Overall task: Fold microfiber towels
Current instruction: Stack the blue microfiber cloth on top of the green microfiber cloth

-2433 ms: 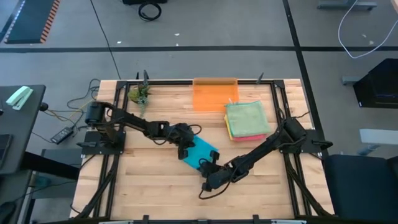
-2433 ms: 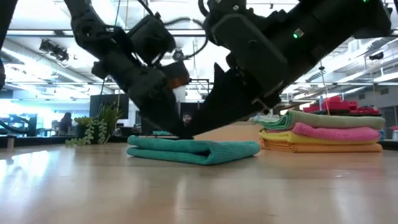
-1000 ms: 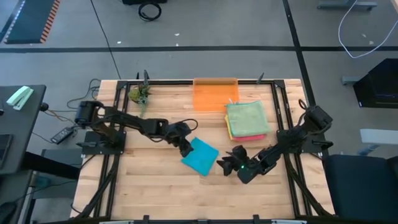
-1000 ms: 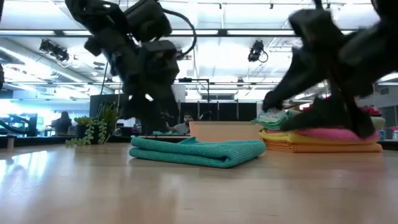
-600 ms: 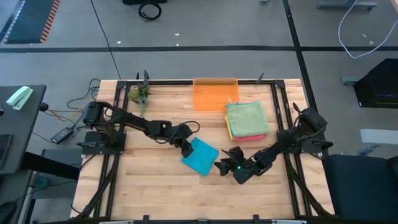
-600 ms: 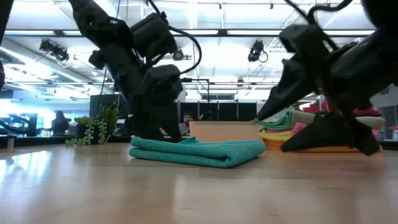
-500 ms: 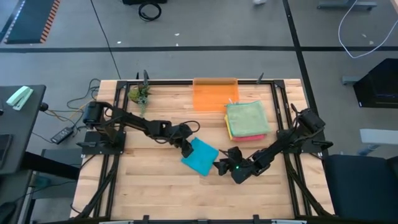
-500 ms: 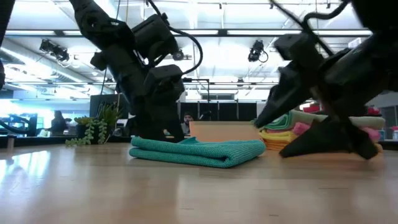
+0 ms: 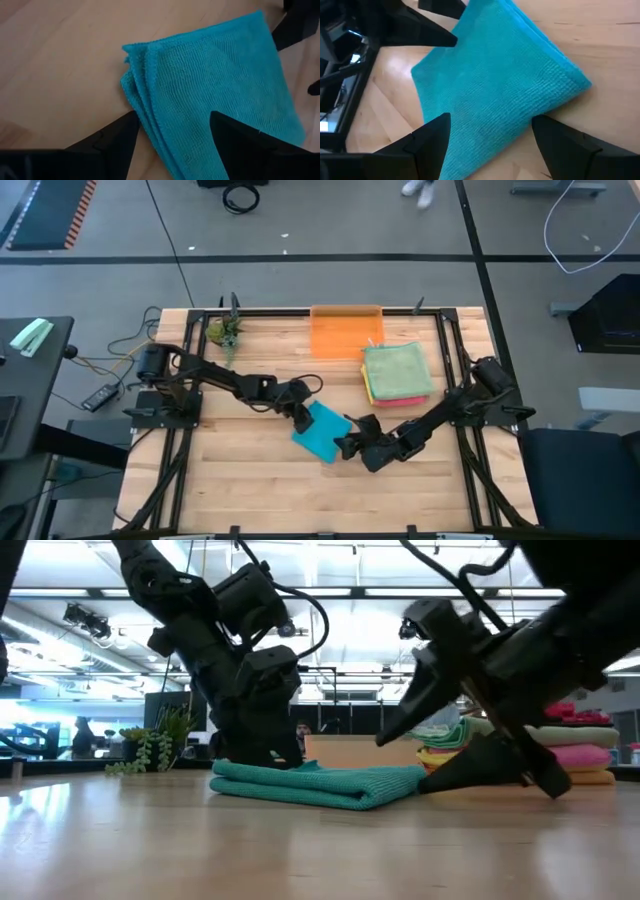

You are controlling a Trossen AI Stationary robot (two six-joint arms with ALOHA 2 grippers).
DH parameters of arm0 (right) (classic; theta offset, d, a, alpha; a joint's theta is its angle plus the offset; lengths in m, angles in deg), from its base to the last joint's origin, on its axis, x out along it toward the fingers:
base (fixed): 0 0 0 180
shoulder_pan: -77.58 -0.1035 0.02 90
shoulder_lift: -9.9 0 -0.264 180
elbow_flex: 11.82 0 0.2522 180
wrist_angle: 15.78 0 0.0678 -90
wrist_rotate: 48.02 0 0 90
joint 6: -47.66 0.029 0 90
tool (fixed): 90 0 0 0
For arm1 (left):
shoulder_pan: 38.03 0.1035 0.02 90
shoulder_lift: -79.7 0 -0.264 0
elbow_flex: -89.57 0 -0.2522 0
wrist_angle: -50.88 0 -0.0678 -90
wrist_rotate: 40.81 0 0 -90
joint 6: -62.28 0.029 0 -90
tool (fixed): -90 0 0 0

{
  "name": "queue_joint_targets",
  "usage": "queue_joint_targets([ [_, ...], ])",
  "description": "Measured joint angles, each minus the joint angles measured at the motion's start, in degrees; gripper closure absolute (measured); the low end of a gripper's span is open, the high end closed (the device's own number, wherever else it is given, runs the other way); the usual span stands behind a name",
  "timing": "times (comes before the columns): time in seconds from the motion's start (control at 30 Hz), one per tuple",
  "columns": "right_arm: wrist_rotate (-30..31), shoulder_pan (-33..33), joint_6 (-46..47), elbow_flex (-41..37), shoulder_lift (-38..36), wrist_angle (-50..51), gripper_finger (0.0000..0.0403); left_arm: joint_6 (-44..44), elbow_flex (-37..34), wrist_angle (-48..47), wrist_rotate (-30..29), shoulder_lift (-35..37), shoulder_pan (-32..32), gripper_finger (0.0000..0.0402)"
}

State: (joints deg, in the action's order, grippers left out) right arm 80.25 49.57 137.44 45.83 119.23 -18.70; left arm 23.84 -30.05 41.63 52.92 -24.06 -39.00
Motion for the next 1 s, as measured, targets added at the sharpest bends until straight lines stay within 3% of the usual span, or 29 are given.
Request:
queue_joint_targets([
  [0.3,-0.8,1.3,-2.0,0.2,0.3,0.4,0.0131,0.3,0.1,4.2,-1.1,-3.0,-1.4,0.0179],
  [0.43,-0.5,1.4,-2.9,0.3,0.3,1.7,0.0182,0.3,0.0,4.5,-1.1,-3.2,-1.4,0.0235],
  [0.7,0.7,1.4,-7.5,0.7,0.6,4.6,0.0328,3.0,-0.3,5.7,-1.7,-3.6,-1.4,0.0383],
  [0.83,0.8,1.4,-10.6,0.7,0.2,5.2,0.0387,3.3,-0.4,8.1,-2.4,-3.7,-1.7,0.0385],
  [1.0,-0.3,1.2,-13.5,0.3,-4.5,9.5,0.0395,3.1,-0.6,13.0,-2.2,-2.1,-3.5,0.0391],
])
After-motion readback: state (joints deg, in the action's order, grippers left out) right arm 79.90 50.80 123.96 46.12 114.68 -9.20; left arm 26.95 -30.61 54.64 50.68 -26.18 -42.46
